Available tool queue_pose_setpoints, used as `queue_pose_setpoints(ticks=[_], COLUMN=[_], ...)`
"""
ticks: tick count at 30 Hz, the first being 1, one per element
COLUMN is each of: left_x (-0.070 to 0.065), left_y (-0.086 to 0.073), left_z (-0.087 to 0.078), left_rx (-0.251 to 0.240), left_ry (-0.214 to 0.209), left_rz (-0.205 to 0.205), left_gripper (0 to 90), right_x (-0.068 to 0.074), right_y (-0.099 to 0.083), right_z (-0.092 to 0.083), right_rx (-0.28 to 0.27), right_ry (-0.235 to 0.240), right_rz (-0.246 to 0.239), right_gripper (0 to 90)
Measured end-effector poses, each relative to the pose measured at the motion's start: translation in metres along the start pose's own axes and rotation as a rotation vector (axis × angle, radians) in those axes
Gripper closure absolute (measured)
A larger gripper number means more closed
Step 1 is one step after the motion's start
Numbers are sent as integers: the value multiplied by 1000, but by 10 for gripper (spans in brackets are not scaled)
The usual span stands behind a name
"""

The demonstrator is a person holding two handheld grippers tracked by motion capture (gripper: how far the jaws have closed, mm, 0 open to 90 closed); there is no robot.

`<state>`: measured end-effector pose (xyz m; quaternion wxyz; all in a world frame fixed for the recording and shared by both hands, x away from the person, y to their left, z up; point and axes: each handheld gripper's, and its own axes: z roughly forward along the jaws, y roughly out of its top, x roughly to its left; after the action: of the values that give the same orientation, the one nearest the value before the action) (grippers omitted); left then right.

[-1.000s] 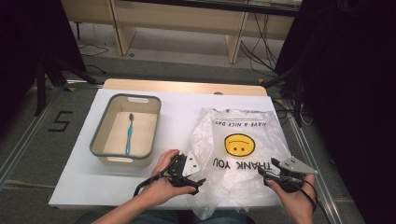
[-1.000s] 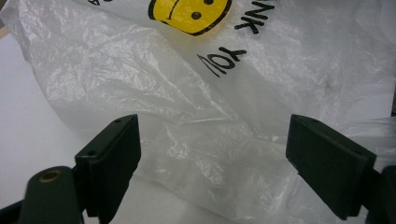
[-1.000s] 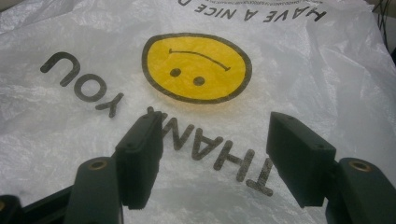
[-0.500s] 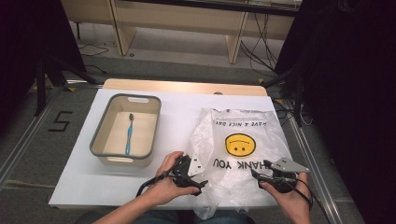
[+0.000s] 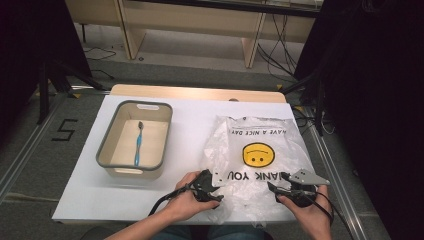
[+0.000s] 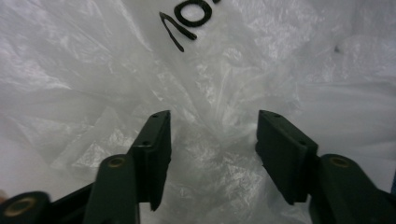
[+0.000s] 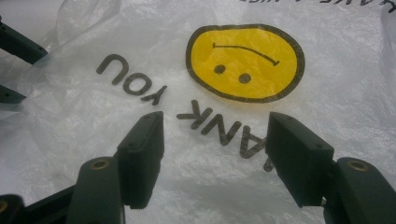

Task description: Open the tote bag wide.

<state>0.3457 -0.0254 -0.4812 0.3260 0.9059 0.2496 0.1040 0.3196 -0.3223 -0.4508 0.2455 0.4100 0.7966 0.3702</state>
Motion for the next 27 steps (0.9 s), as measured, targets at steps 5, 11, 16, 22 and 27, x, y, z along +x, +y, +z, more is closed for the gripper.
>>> queue_pose_setpoints(ticks=[5,11,16,22,27], left_x=[4,11,12,18,33], left_y=[1,2,2,3,6], left_z=[0,0,-1,-6,-14], left_rx=[9,21,22,38,23], left_ry=[-18,-20,-6,35,102], left_rz=[-35,-67,-63,-37,-55], left_gripper=[642,812,893,895,896], right_x=[0,0,1,1,5], right_y=[0,0,0,0,5], right_z=[0,0,0,-1,-3], right_rx=[-1,2,2,-1,-11], right_ry=[0,-1,0,2,15], right_rz=[-1,-2,-1,-7,-10], right_gripper=[385,385,386,389,388])
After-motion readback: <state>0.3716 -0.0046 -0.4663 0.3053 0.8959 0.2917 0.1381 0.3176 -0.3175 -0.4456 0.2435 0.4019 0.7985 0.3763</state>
